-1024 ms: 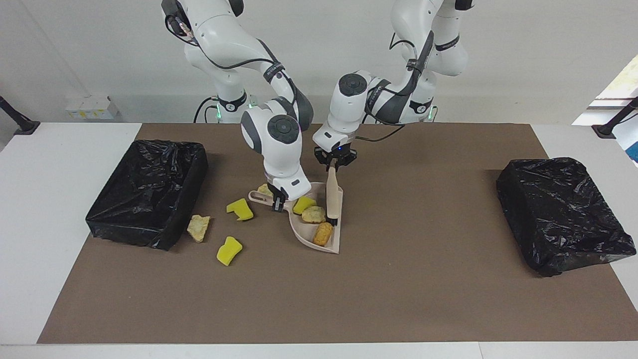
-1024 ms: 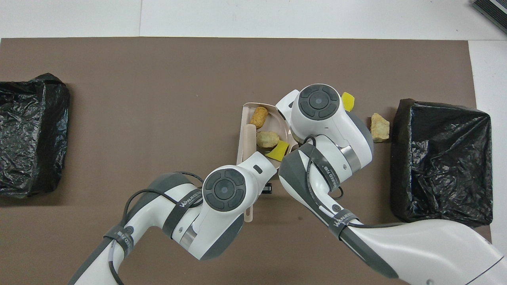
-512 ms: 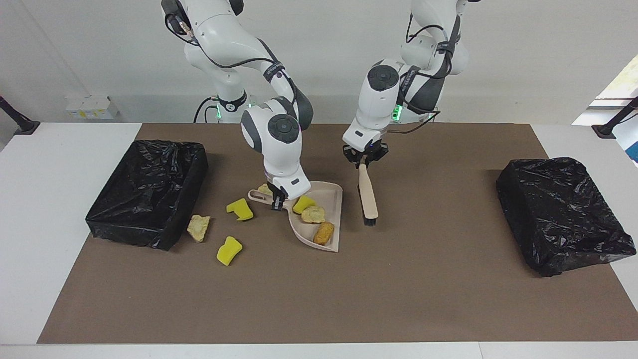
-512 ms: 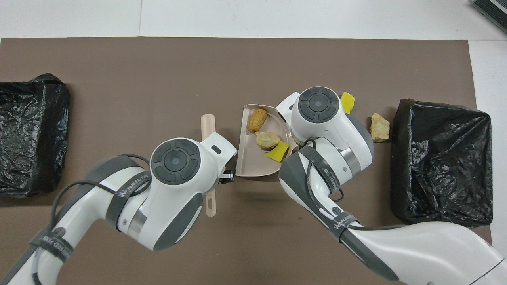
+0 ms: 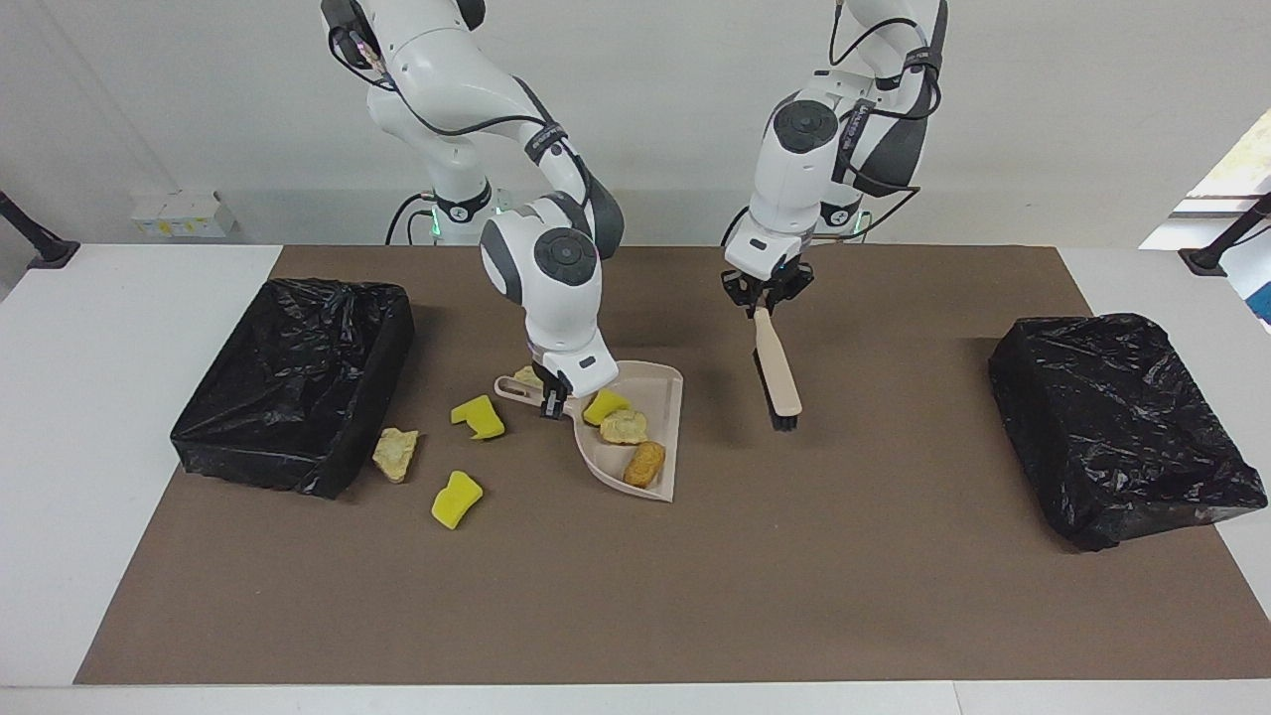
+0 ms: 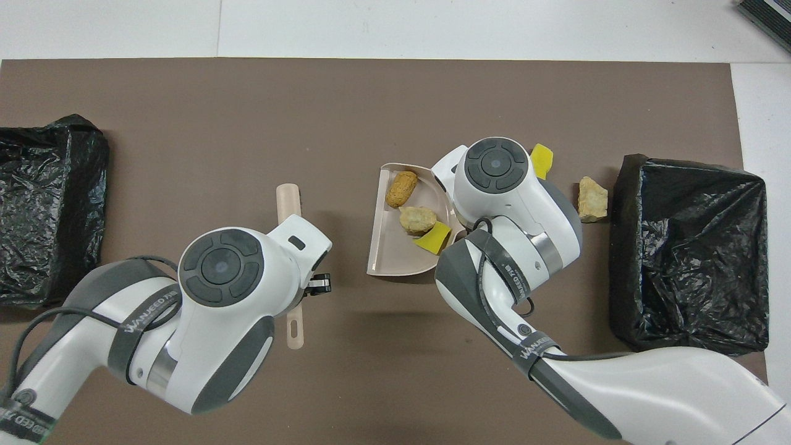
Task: Sweep and dump trash in bin
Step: 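Push the potatoes and sponge into the dustpan with the left gripper's brush, then carry the loaded dustpan to the black bag with the right gripper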
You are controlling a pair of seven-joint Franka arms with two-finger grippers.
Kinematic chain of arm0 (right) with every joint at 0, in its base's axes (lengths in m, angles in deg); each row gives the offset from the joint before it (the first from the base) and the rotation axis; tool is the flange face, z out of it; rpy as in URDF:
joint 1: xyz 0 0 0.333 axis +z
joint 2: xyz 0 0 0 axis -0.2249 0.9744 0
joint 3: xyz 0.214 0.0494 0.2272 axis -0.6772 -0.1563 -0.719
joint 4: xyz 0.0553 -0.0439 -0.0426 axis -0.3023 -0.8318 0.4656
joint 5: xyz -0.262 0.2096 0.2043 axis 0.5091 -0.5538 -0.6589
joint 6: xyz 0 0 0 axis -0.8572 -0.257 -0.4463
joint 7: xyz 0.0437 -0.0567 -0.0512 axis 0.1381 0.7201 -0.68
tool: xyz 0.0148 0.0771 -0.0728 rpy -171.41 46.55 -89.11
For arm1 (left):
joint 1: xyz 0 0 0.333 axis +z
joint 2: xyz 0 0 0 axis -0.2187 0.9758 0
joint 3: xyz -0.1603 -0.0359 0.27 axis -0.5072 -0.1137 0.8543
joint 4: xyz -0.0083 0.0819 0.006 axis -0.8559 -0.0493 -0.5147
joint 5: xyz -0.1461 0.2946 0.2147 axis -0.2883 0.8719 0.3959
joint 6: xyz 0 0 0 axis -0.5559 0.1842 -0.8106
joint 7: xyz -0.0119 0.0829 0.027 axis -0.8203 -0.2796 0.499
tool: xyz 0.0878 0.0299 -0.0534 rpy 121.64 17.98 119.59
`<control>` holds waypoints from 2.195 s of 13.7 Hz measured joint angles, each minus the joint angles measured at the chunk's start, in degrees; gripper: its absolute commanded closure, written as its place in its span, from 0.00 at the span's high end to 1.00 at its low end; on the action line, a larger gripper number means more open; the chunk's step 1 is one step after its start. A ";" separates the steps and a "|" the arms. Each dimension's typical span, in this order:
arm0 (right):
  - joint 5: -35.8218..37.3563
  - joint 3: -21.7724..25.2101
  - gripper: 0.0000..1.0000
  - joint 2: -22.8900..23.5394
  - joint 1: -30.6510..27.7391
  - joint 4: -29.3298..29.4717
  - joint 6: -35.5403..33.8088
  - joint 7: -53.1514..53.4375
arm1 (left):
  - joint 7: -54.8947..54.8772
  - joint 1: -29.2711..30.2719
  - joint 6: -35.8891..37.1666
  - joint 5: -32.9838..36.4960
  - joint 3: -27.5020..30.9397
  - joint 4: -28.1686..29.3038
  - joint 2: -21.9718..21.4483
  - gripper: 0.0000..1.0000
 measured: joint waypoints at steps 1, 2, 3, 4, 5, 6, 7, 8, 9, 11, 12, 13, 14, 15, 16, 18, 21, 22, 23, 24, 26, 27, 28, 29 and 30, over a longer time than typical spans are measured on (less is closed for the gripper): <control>0.00 0.00 0.00 -0.05 0.00 -0.08 0.00 0.07 | -1.45 1.42 0.00 0.05 0.05 0.05 -0.01 0.00; 0.00 0.00 0.00 -0.10 0.00 -0.14 0.00 0.12 | -2.27 2.42 0.00 0.06 0.07 0.23 -0.02 0.00; 0.00 0.00 0.00 -0.14 0.00 -0.18 0.00 0.14 | -2.70 2.94 -0.04 0.07 0.09 0.67 -0.08 0.00; 0.00 0.00 0.00 -0.17 0.00 -0.20 0.00 0.17 | -2.79 3.02 -0.18 0.08 0.07 1.43 -0.28 0.00; 0.00 0.00 0.00 -0.18 -0.01 -0.23 0.00 0.23 | -2.79 3.02 -0.51 0.08 -0.09 2.37 -0.59 0.00; 0.00 0.00 0.00 -0.18 -0.04 -0.27 0.00 0.29 | -2.79 3.01 -1.42 0.08 -0.29 3.74 -1.17 0.00; -0.04 0.01 0.00 -0.19 -0.13 -0.30 0.00 0.44 | -2.79 2.98 -2.88 0.09 -0.48 5.77 -2.20 0.00; -0.09 0.02 0.00 -0.22 -0.22 -0.32 0.00 0.97 | -2.79 2.92 -4.67 0.10 -0.66 8.34 -3.63 0.00; -0.09 0.03 0.00 -0.35 -0.33 -0.34 0.00 1.85 | -2.79 2.87 -5.84 0.10 -0.85 10.75 -5.07 0.00; -0.19 0.08 0.00 -1.47 -1.26 -0.36 0.00 2.77 | -2.79 2.75 -6.63 0.10 -1.23 14.04 -7.41 0.00; -0.57 0.10 0.00 -2.41 -2.15 -0.38 -0.01 2.76 | -2.75 2.68 -6.86 0.09 -1.31 14.74 -8.11 0.00; -1.28 0.11 0.00 -3.53 -3.17 -0.43 -0.01 2.54 | -2.41 2.55 -6.97 0.09 -1.33 15.04 -8.51 0.00; -2.05 0.11 0.00 -4.61 -4.12 -0.54 -0.03 1.93 | -1.68 2.10 -6.99 0.08 -1.32 15.12 -8.72 0.00; -2.89 0.12 0.00 -5.65 -5.09 -0.66 -0.04 0.83 | -0.47 1.00 -7.00 0.07 -1.33 15.15 -8.90 0.00; -3.69 0.12 0.00 -6.64 -6.06 -0.79 -0.10 -0.44 | 1.31 -0.70 -7.04 0.06 -1.37 15.21 -9.09 0.00; -5.31 0.15 0.00 -8.37 -8.13 -1.03 -0.27 -3.44 | 5.39 -5.06 -7.36 0.02 -1.53 15.64 -9.29 0.00; -8.24 0.21 0.00 -10.61 -12.78 -1.32 -0.82 -10.40 | 8.90 -10.22 -9.54 -1.77 -1.79 17.81 -9.48 0.00; -9.37 0.25 0.00 -11.28 -14.93 -1.36 -1.46 -13.74 | 9.59 -11.63 -10.69 -2.60 -1.81 19.03 -9.89 0.00; -9.89 0.28 0.00 -11.90 -17.13 -1.37 -2.32 -16.78 | 10.91 -12.96 -12.16 -3.24 -1.83 20.61 -10.64 0.00; -10.06 0.30 0.00 -12.52 -19.57 -1.38 -3.34 -19.46 | 12.39 -14.27 -13.49 -3.50 -1.82 22.46 -11.66 0.00; -10.14 0.36 0.00 -13.70 -24.28 -1.38 -4.63 -24.32 | 13.91 -16.14 -16.02 -3.68 -1.79 25.62 -13.25 0.00; -10.17 0.39 0.00 -14.23 -26.71 -1.36 -5.29 -26.77 | 14.52 -16.95 -18.16 -3.88 -1.80 27.04 -13.59 0.00; -10.19 0.43 0.00 -14.61 -29.32 -1.36 -6.10 -29.64 | 15.36 -17.57 -19.84 -3.91 -1.79 28.04 -13.64 0.00; -10.22 0.49 0.00 -14.81 -32.16 -1.36 -6.55 -32.85 | 15.87 -17.98 -20.76 -3.93 -1.77 28.71 -13.61 0.00; -10.24 0.55 0.00 -14.84 -34.56 -1.35 -6.65 -35.37 | 16.02 -18.18 -21.07 -3.94 -1.78 29.09 -13.56 0.00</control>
